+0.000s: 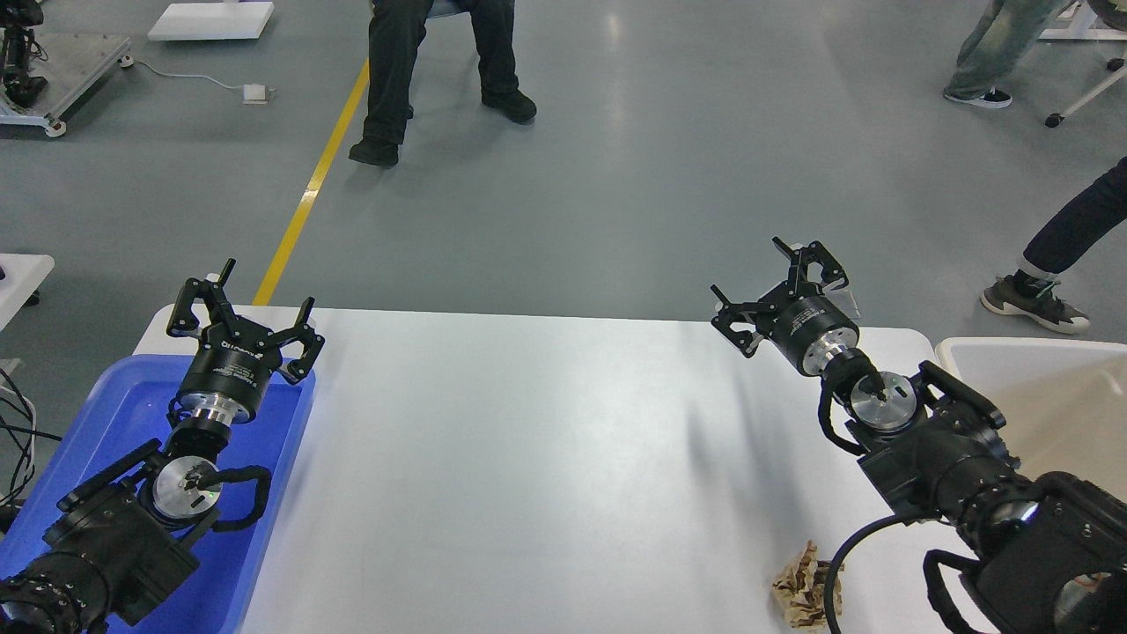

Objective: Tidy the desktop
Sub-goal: 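Raise the right gripper and swing it outward away from the table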

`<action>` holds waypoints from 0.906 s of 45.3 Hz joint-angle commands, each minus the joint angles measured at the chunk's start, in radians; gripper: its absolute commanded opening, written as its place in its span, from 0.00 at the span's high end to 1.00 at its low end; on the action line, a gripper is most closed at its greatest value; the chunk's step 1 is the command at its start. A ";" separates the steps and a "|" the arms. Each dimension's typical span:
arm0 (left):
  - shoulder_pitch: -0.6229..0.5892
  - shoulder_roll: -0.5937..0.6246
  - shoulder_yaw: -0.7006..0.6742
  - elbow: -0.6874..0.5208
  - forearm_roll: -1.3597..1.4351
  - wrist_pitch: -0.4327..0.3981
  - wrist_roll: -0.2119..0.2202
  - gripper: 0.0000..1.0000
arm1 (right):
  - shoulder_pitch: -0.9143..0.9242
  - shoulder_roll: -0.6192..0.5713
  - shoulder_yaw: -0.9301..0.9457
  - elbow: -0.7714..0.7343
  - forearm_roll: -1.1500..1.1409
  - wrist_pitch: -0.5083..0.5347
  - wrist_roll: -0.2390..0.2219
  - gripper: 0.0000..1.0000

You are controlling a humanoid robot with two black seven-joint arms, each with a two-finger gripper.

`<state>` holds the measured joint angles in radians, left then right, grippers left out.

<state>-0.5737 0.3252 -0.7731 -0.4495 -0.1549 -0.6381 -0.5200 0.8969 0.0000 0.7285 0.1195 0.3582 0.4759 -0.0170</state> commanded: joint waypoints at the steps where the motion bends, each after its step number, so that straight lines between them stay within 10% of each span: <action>1: 0.000 0.000 0.000 0.000 0.000 -0.002 0.000 0.00 | 0.000 0.000 -0.020 0.000 -0.004 0.001 0.000 0.00; 30: -0.002 0.000 0.002 0.000 0.000 -0.002 0.000 0.00 | 0.010 0.000 -0.066 0.008 -0.058 0.099 -0.006 0.00; 41: 0.000 0.000 0.002 0.000 -0.002 -0.002 0.000 0.00 | -0.001 -0.169 -0.164 0.117 -0.174 0.210 0.002 0.00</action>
<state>-0.5740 0.3252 -0.7716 -0.4495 -0.1558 -0.6398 -0.5200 0.9045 -0.0510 0.6481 0.1547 0.2743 0.5880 -0.0197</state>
